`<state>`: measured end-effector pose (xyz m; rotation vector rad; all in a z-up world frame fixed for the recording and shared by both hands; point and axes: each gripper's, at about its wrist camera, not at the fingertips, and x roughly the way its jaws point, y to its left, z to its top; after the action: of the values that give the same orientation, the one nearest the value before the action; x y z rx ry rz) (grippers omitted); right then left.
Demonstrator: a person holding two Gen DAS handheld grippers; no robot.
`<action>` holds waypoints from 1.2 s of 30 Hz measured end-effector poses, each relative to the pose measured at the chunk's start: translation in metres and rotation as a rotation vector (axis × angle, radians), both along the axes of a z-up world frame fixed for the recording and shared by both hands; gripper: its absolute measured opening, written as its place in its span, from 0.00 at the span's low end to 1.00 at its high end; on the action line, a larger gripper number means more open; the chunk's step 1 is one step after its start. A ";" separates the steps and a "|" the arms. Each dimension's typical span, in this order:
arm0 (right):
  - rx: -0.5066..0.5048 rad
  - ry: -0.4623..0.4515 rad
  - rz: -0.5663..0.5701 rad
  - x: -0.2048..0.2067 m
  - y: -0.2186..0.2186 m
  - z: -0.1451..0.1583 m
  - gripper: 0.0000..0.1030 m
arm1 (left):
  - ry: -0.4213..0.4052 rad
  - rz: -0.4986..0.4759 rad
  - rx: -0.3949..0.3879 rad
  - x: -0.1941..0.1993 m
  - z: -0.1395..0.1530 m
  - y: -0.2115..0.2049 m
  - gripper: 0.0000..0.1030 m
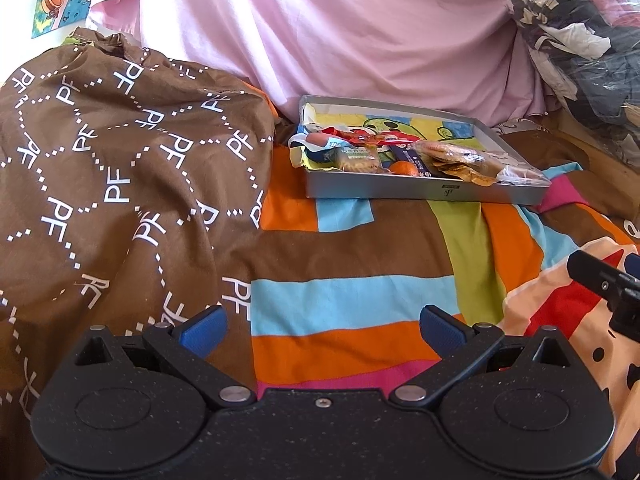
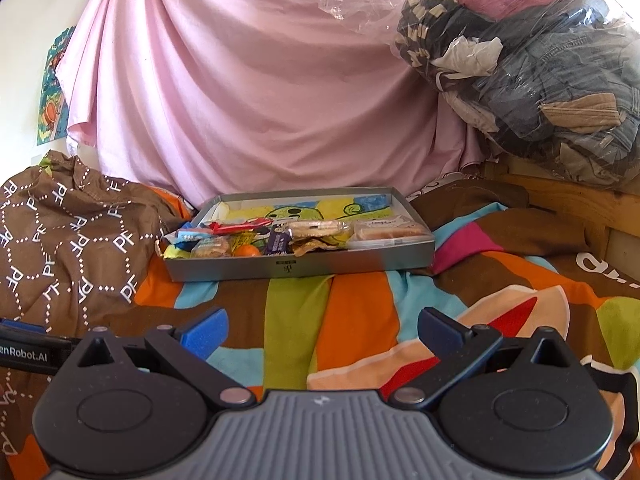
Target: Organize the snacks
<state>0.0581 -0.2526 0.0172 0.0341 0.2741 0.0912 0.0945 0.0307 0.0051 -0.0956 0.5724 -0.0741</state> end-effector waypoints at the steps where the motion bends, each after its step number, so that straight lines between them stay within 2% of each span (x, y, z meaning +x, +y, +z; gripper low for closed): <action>1: -0.001 0.001 0.001 -0.001 0.000 -0.001 1.00 | -0.001 0.002 0.001 -0.002 0.000 0.000 0.99; 18: -0.019 -0.059 0.007 -0.019 0.002 -0.008 1.00 | -0.113 -0.018 0.040 -0.037 0.003 -0.001 0.99; 36: -0.024 -0.071 0.017 -0.020 0.005 -0.005 1.00 | -0.116 -0.011 0.031 -0.041 0.002 0.001 0.99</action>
<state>0.0385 -0.2474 0.0123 0.0045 0.2049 0.1060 0.0535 0.0314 0.0076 -0.0572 0.4577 -0.0812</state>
